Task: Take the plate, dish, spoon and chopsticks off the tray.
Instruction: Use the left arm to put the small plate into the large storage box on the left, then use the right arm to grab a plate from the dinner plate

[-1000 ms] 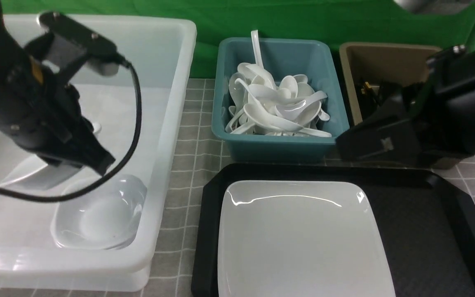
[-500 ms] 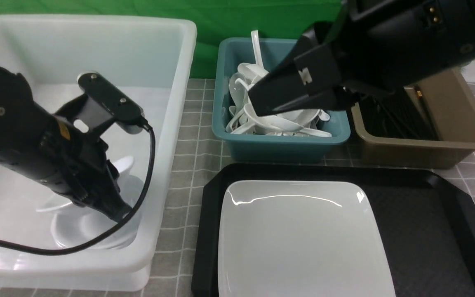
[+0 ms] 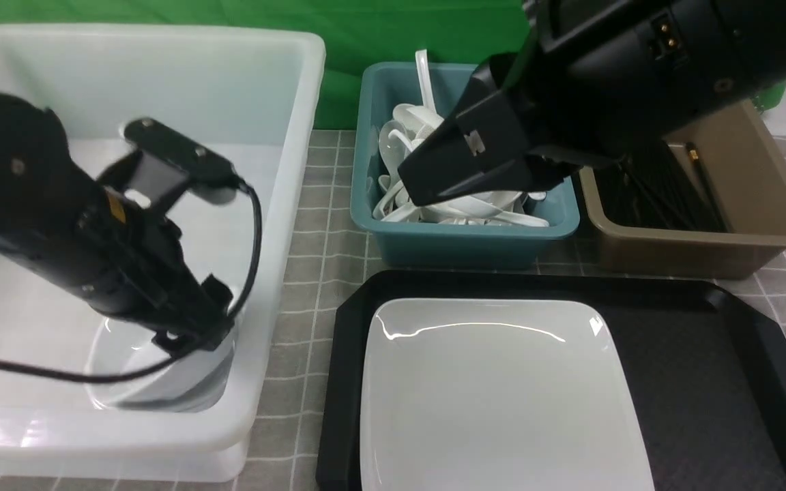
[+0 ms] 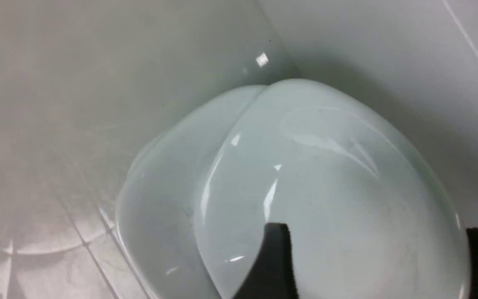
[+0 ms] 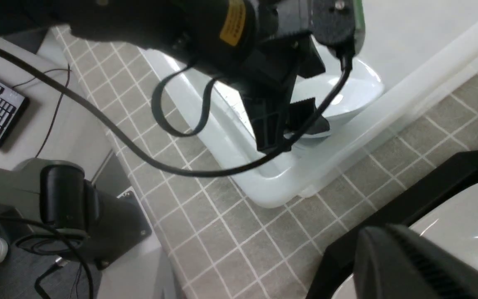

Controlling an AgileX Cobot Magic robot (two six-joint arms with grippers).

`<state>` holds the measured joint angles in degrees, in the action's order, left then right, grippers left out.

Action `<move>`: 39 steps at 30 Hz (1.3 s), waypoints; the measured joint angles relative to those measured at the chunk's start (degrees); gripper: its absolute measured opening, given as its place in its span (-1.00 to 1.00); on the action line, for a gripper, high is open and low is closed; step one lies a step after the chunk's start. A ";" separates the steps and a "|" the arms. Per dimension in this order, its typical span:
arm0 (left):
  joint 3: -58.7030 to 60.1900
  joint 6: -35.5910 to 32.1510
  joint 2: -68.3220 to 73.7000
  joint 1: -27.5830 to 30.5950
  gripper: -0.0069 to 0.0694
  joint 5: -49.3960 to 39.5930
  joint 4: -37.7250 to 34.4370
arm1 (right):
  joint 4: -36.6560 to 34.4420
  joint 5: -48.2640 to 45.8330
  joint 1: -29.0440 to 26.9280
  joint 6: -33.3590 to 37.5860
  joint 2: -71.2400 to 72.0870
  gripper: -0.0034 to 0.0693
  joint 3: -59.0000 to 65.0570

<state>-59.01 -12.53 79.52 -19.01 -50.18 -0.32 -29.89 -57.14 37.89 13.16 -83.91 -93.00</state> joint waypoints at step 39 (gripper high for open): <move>-26.75 5.01 22.94 -13.93 -0.48 -3.97 -14.18 | 12.08 -8.07 -28.06 -0.50 19.41 -0.84 32.57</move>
<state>-85.76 -7.51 102.45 -32.94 -54.15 -14.50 -17.81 -65.20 9.83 12.67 -64.50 -60.43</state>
